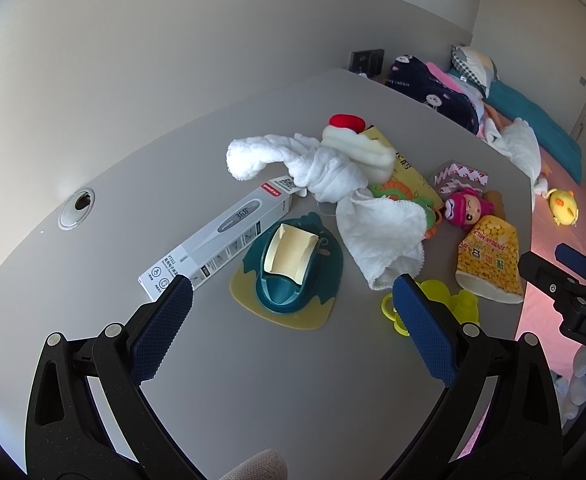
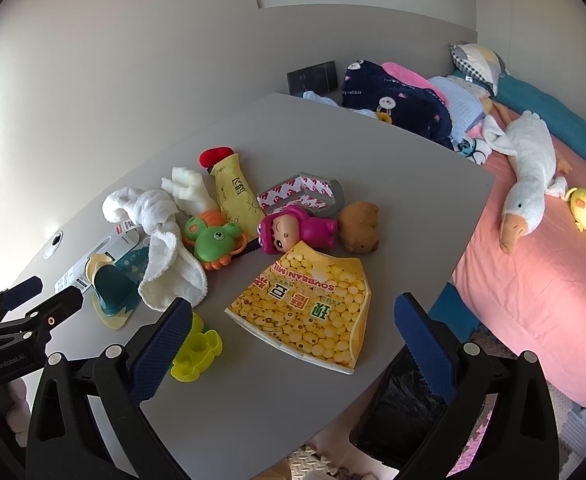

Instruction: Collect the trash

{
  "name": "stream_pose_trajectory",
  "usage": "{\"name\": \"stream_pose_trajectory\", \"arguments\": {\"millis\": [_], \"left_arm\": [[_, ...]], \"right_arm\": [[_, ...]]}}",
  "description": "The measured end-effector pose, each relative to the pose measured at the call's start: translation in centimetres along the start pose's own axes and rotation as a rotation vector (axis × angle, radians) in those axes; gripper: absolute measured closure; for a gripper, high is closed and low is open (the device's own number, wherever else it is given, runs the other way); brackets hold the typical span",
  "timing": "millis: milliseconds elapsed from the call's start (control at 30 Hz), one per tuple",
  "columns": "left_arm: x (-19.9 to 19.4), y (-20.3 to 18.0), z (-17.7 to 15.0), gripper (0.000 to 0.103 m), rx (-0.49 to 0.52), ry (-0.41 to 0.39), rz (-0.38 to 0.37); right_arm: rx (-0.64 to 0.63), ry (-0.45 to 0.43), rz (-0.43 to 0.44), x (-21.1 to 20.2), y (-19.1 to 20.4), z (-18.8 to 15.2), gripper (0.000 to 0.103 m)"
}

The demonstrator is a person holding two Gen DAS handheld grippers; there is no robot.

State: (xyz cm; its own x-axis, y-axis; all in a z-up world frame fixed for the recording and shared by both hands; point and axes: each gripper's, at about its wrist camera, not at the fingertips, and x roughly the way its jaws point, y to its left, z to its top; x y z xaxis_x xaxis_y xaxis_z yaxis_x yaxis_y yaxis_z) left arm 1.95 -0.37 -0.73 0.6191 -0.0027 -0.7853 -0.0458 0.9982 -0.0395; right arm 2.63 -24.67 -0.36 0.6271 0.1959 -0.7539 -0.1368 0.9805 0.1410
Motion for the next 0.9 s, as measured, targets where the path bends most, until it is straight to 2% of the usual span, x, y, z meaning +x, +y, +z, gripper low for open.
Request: {"name": "stream_pose_trajectory", "arguments": {"millis": [333, 733, 900], "left_arm": [[0.7, -0.2, 0.3, 0.006, 0.014, 0.005, 0.000], [4.4, 0.6, 1.0, 0.006, 0.031, 0.051, -0.010], [5.8, 0.9, 1.2, 0.006, 0.033, 0.076, -0.004]], "right_arm": [[0.015, 0.015, -0.008, 0.6, -0.8, 0.5, 0.003], [0.028, 0.088, 0.062, 4.2, -4.0, 1.3, 0.003], [-0.012, 0.112, 0.066, 5.6, -4.2, 1.7, 0.012]]}}
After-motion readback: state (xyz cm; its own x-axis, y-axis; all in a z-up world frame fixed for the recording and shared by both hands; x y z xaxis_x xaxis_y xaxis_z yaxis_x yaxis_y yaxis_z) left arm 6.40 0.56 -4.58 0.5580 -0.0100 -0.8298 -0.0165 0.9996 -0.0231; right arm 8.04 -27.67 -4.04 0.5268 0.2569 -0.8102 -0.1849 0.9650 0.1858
